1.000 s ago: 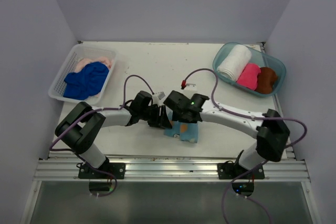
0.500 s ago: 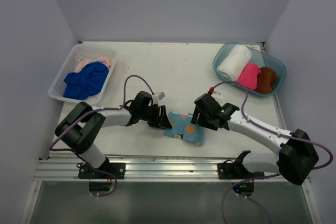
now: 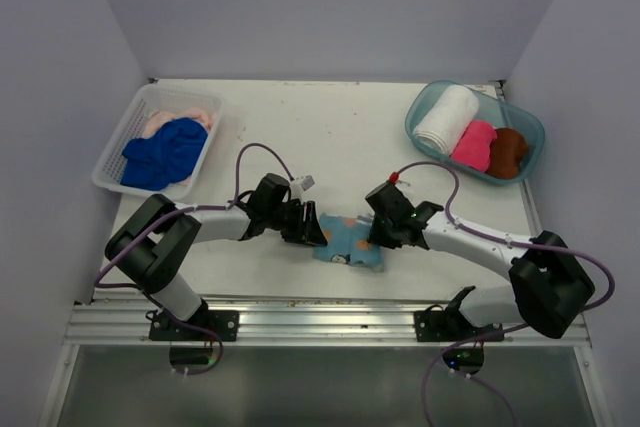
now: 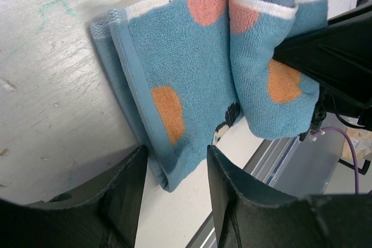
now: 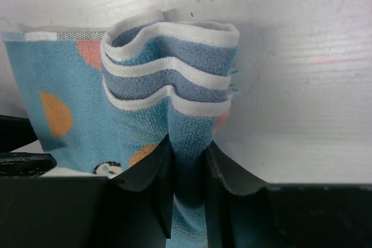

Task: Roll the towels
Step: Roll the towel

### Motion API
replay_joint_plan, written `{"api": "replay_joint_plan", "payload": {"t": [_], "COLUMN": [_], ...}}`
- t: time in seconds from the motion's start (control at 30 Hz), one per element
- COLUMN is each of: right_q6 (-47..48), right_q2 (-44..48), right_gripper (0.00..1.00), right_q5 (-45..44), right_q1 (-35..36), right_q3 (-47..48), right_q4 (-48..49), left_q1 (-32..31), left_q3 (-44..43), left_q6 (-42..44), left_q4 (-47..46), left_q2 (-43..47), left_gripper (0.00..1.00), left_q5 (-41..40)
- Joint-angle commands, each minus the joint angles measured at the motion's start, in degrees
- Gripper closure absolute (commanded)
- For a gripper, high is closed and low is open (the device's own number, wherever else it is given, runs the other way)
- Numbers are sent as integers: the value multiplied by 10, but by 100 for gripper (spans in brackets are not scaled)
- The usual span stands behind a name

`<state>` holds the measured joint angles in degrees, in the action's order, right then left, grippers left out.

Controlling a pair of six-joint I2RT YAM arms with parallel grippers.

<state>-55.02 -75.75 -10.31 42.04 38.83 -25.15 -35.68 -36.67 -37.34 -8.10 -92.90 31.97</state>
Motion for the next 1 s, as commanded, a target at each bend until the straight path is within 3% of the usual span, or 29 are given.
{"api": "replay_joint_plan", "payload": {"t": [0.0,0.17,0.3,0.4,0.63,0.97], "right_q6": [15,-5,-41,-54,-61,-54], "right_q2": [-21,-99,-199,-266,-339,-404], "right_gripper": [81,95,98,100,100,99], "right_q5": [-64,-167,-262,-277,-307,-299], "right_q1": [7,58,106,124,147,166], "right_q3": [65,205,315,377,470,536], "right_q4": [-66,-226,-370,-421,-488,-503], "left_q1": [2,2,1,2,5,35], "left_q3": [-2,-9,-15,-14,12,65], "left_q6": [15,8,1,1,22,7], "left_q4": [9,-2,-16,-11,50,148], "left_q2": [-5,-12,-17,-16,46,135], "left_gripper": [51,51,52,52,44,44], "left_q5": [2,7,13,16,4,-35]}}
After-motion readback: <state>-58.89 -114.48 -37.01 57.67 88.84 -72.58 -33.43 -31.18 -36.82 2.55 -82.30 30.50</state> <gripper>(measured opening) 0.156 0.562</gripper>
